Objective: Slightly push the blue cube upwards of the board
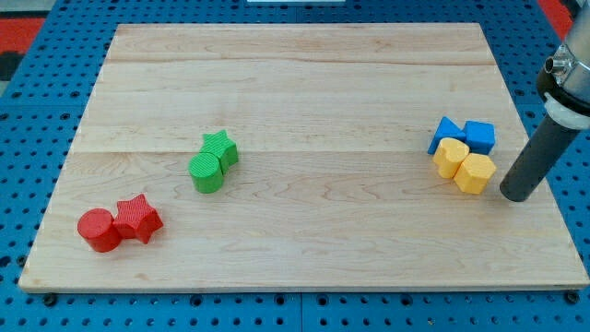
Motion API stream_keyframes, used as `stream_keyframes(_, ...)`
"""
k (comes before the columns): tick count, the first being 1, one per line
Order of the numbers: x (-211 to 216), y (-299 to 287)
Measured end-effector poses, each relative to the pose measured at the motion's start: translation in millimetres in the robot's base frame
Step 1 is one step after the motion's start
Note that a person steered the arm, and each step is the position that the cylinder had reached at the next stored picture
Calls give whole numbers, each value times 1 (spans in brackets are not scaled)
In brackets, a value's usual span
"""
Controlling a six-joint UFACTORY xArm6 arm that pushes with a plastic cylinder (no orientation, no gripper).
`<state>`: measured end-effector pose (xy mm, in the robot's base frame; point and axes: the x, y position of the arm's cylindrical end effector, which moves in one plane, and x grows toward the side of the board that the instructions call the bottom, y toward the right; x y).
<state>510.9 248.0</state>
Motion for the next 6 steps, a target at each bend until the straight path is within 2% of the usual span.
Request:
stream_keyframes(2, -28, -4)
stream_keyframes(4, -30, -5)
stream_keyframes(6, -12, 3)
